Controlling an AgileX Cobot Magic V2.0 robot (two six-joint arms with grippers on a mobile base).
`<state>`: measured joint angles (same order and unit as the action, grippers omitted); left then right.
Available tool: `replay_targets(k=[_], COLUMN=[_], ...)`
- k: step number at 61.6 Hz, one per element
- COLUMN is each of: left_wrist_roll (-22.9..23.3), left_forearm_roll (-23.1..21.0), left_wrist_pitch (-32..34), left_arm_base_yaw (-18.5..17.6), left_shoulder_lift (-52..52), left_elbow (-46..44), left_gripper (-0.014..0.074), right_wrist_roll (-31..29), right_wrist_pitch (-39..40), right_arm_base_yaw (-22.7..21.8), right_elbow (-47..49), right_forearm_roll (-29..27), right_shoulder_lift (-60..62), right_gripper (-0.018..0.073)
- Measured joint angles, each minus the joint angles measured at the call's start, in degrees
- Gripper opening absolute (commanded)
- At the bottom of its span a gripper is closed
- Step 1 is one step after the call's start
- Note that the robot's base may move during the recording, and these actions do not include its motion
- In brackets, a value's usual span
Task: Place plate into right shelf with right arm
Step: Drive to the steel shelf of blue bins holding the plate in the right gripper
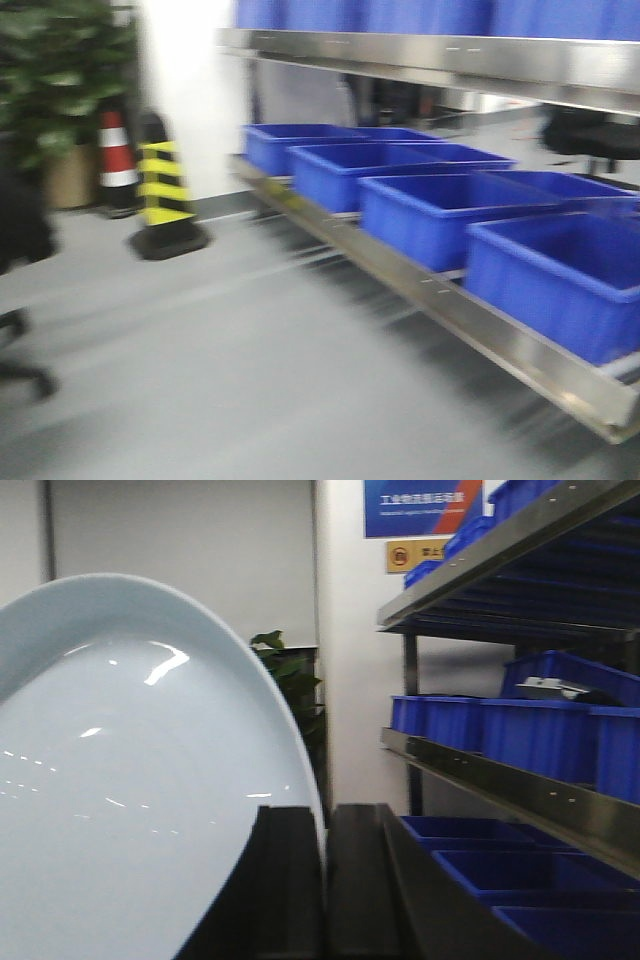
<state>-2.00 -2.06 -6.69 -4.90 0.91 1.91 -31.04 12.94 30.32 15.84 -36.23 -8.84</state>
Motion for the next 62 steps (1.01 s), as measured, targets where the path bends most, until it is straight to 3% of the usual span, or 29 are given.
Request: replay_targets(k=[62], left_wrist_roll=[0.0], left_forearm_roll=[0.0], left_wrist_pitch=[0.0], left_arm_base_yaw=[0.0], left_shoulder_lift=[0.0], left_elbow=[0.0], left_gripper=[-0.0047], right_wrist_roll=[0.0], right_wrist_pitch=[0.0], right_arm_base_yaw=[0.0], right_elbow=[0.0], right_forearm_roll=[0.0], right_shoulder_lift=[0.0], right_gripper=[0.0057])
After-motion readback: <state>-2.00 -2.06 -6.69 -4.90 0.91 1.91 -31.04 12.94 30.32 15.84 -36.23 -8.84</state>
